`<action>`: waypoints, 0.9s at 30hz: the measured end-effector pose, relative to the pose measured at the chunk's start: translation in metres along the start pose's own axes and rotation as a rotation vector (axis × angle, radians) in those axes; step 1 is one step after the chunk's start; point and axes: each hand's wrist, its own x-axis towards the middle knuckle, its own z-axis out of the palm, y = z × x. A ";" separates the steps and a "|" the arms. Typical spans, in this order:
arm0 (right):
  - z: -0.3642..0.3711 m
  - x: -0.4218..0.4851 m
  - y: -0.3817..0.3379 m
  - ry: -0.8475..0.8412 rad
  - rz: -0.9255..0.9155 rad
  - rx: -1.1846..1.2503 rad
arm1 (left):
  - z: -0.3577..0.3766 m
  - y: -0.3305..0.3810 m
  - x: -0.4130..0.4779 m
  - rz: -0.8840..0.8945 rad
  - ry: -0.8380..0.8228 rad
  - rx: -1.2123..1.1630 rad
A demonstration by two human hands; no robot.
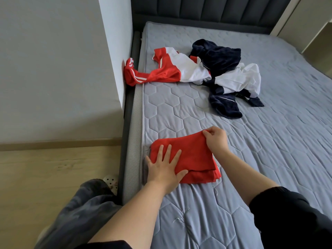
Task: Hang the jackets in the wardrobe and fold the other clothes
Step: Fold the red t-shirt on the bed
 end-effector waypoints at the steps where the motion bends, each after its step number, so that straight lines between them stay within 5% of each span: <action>1: 0.000 0.001 0.002 0.030 0.038 0.012 | -0.001 0.001 0.000 0.005 -0.001 0.002; 8: 0.001 -0.017 0.020 -0.025 0.425 0.075 | 0.002 0.002 -0.002 0.012 -0.045 0.036; 14: 0.001 -0.051 0.035 -0.235 0.263 -0.151 | 0.003 0.002 0.001 0.009 -0.054 0.044; 27: 0.023 -0.058 0.054 0.019 0.194 -0.366 | 0.013 -0.003 -0.007 0.078 -0.032 0.094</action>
